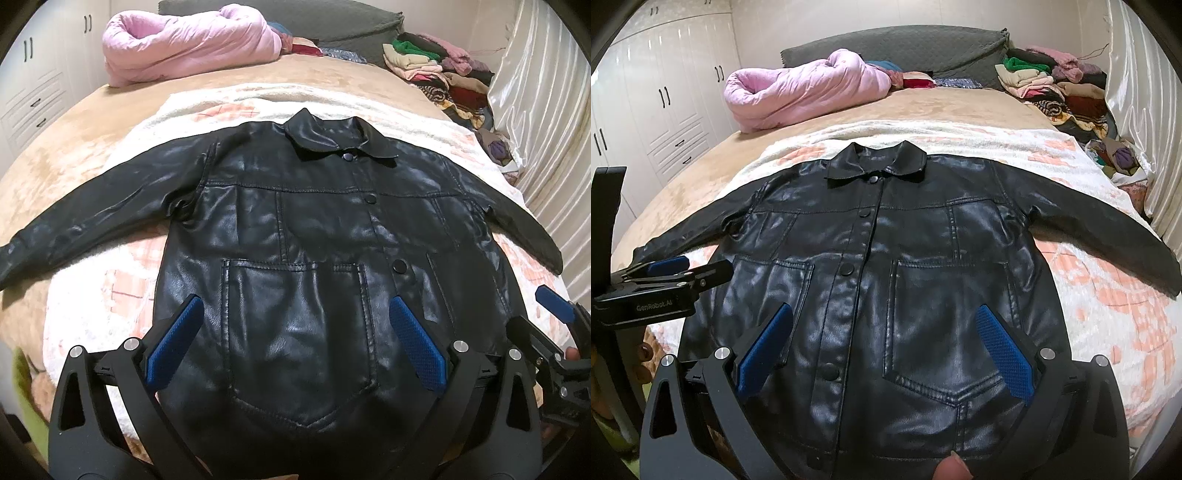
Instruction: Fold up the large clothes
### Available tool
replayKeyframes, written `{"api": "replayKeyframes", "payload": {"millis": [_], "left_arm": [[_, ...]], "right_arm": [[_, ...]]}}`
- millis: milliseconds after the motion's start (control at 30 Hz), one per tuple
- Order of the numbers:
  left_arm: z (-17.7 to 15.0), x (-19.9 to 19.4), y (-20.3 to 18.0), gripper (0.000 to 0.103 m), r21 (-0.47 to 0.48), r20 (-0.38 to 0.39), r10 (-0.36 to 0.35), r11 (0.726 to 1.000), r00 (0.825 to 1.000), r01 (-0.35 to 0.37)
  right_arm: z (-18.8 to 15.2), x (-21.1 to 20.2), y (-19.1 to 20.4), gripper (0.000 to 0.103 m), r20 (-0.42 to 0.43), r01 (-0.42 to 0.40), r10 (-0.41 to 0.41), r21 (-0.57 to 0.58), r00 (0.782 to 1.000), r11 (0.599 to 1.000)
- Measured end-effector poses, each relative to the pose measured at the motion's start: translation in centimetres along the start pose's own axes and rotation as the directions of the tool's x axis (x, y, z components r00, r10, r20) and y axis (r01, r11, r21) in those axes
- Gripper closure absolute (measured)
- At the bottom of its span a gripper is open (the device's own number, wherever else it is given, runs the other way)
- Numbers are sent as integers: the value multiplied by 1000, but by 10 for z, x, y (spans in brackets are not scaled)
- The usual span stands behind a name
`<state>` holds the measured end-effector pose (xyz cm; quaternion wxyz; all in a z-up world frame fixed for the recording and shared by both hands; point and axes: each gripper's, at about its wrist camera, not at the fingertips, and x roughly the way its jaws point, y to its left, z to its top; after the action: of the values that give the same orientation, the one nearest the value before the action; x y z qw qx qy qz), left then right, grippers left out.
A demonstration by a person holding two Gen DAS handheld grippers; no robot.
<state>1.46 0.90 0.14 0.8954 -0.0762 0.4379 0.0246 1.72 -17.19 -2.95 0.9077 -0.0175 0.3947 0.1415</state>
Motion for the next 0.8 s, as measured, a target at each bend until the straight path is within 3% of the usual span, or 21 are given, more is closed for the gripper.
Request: {"api": "replayKeyframes", "payload": {"millis": [800], "left_arm": [[41,17,8,9,-6,17,6,1000,1000,-6]], "right_arm": [[47,18,-6,4,24,-10,10,-8,1000,1000]]}}
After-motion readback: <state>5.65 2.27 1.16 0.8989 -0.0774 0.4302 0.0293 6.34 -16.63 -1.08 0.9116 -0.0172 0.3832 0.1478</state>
